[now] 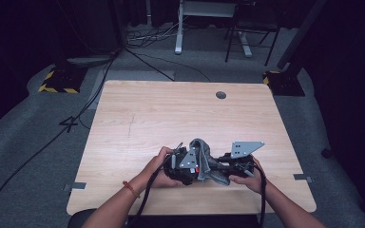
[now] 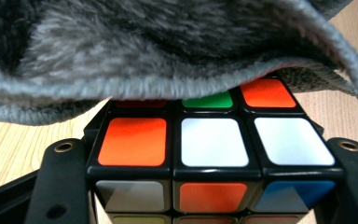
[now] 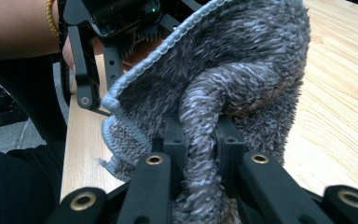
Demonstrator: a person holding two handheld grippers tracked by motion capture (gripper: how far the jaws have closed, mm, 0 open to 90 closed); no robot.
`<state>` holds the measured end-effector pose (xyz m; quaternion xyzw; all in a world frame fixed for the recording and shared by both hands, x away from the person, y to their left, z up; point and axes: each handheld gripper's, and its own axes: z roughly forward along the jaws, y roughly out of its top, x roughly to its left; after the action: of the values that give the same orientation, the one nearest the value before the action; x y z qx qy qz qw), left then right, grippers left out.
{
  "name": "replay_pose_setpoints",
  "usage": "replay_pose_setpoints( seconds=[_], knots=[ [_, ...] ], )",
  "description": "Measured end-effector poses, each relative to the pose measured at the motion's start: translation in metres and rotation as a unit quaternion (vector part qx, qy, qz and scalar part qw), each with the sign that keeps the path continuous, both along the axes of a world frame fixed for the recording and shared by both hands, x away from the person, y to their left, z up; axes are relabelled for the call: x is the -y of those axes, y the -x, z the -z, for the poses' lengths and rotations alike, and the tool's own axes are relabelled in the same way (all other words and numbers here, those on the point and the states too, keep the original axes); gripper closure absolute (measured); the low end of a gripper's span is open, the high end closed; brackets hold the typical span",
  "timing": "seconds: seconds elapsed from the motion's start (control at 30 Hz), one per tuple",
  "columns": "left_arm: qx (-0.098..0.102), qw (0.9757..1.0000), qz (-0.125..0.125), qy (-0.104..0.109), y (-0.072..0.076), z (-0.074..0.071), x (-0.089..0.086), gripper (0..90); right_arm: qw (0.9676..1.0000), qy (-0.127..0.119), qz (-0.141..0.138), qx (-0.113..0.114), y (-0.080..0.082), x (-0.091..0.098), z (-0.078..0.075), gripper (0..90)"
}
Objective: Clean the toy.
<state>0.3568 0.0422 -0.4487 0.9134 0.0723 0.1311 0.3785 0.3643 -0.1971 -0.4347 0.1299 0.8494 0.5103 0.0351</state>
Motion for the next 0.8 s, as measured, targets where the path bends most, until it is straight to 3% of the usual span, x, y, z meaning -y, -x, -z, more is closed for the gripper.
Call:
replay_pose_setpoints(
  seconds=[0.13, 0.23, 0.33, 0.4, 0.47, 0.57, 0.63, 0.73, 0.8],
  knots=[
    [-0.001, 0.9995, 0.005, 0.030, 0.000, -0.006, -0.005, 33.4, 0.9995, 0.023, 0.012, -0.016, -0.007, 0.001, 0.007, 79.3],
    [-0.005, 0.9982, 0.011, 0.060, 0.001, -0.012, -0.007, 33.5, 0.9982, 0.052, 0.006, -0.031, -0.010, -0.003, 0.018, 79.3],
    [0.007, 0.9991, 0.013, 0.039, 0.003, -0.011, -0.006, 33.4, 0.9980, 0.058, -0.004, -0.025, -0.006, -0.010, 0.019, 79.3],
    [-0.005, 0.9993, 0.015, 0.034, 0.000, -0.008, -0.007, 33.3, 0.9983, 0.055, -0.004, -0.020, -0.004, -0.010, 0.017, 79.4],
    [0.000, 0.9998, 0.008, 0.018, 0.000, -0.006, -0.006, 32.7, 0.9990, 0.038, -0.001, -0.024, -0.004, -0.006, 0.015, 79.4],
    [-0.003, 0.9999, 0.009, 0.011, -0.001, -0.005, -0.005, 32.3, 0.9997, 0.020, 0.003, -0.016, -0.004, -0.002, 0.008, 79.4],
    [0.005, 0.9999, 0.005, -0.009, -0.001, -0.001, -0.001, 33.0, 0.9999, -0.004, -0.003, -0.014, -0.001, 0.000, 0.002, 79.5],
    [0.007, 0.9998, 0.005, -0.016, 0.000, 0.000, 0.001, 33.2, 0.9998, 0.018, -0.006, 0.005, 0.003, -0.005, 0.000, 79.4],
    [0.002, 1.0000, 0.003, -0.003, -0.001, -0.001, -0.001, 33.3, 0.9998, 0.018, -0.001, -0.001, 0.000, -0.004, 0.002, 79.4]
  ],
)
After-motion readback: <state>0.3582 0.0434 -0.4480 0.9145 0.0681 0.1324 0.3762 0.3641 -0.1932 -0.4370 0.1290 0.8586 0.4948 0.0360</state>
